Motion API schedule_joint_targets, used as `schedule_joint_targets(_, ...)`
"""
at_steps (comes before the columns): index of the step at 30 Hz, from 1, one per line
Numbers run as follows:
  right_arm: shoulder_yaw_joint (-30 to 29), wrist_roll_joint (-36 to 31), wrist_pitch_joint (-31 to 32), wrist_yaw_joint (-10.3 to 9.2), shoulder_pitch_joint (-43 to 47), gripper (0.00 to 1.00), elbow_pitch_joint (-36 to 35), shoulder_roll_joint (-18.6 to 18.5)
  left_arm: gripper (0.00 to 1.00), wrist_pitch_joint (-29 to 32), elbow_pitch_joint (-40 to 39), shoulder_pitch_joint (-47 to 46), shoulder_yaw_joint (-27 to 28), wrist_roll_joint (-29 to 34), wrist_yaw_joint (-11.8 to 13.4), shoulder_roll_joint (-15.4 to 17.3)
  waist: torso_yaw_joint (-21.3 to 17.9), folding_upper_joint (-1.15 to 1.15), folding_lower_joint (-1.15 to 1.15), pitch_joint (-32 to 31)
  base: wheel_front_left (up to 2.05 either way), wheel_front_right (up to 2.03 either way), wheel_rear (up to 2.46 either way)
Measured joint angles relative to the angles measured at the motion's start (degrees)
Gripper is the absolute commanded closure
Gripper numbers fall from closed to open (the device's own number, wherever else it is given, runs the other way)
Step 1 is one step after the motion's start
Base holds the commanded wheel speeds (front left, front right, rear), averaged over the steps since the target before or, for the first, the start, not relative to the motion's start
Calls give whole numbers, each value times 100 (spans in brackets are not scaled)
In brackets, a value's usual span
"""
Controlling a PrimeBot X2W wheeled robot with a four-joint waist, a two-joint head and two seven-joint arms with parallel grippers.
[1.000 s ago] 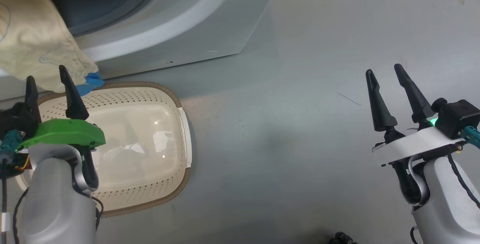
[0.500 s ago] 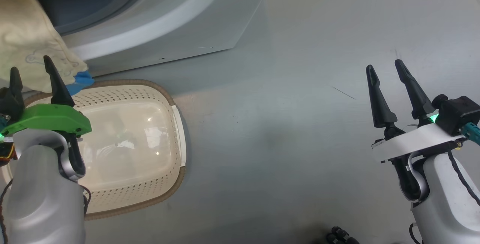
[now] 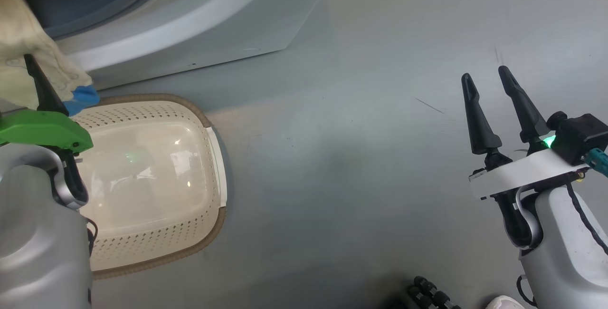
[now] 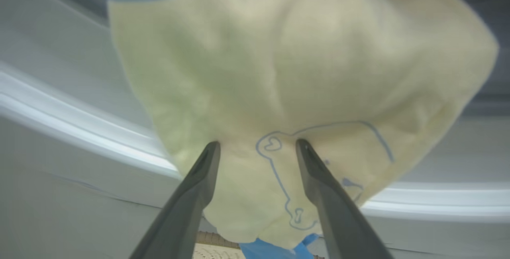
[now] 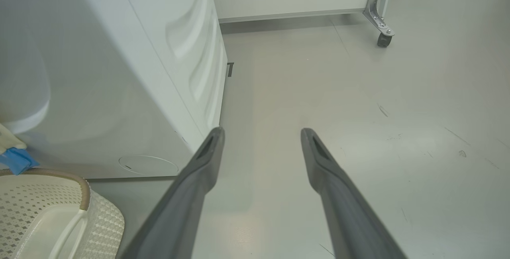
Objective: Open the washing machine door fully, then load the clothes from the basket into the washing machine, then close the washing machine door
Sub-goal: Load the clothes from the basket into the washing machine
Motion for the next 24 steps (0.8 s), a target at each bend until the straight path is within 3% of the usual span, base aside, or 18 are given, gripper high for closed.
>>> schedule_joint_targets(16,7,0,0,0,-86,0,18,22,0,-135,402,-243,49,135,15,-89,-73,0,0,67,0,0,0)
schedule_joint_targets(24,23,0,0,0,-86,0,49,30,42,-167,514,-316,47,135,15,-136,-71,0,0,7,0,0,0)
